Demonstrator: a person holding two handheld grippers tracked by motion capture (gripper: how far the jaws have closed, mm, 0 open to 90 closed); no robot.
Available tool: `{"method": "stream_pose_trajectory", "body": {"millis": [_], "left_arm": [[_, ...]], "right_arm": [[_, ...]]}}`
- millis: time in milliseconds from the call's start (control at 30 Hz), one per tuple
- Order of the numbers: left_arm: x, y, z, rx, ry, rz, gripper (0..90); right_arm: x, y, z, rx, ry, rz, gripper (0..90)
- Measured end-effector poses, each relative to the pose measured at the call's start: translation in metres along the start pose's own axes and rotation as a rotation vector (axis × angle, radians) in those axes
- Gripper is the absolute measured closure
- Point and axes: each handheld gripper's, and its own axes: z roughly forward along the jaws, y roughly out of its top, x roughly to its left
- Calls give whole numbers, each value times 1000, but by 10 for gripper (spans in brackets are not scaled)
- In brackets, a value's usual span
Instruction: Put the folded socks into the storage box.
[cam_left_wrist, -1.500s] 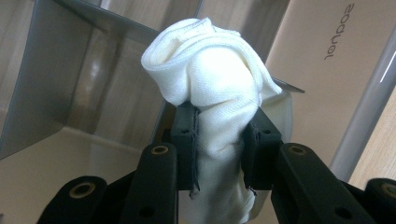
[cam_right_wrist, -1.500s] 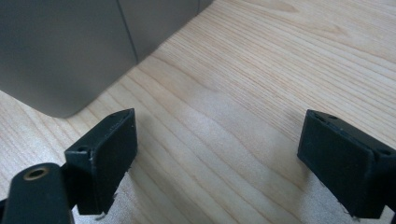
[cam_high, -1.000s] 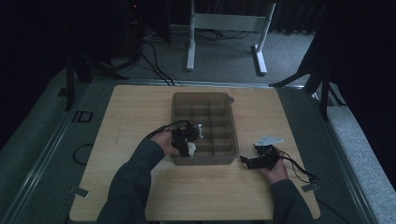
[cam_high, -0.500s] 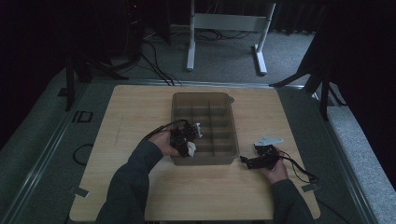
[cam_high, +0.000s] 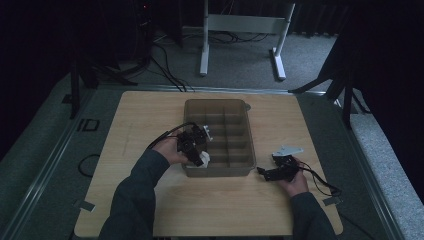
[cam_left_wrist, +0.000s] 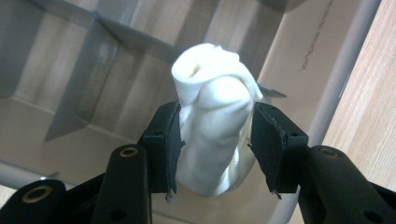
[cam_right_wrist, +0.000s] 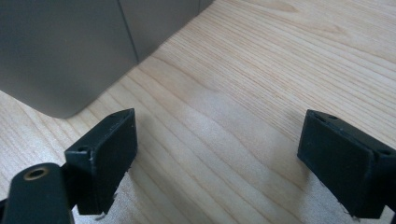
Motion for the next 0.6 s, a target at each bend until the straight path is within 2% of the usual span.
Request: {"method": "stream_pose_trajectory", "body": {"millis": [333, 467, 600], "left_arm": [[0, 4, -4, -43, 34, -5, 541], [-1, 6, -5, -60, 36, 9, 565], [-4, 8, -1, -51, 51, 24, 597]], "right_arm": [[0, 0, 0, 0, 0, 0, 115], [0, 0, 0, 0, 0, 0, 115], [0, 0, 0, 0, 0, 0, 114]]}}
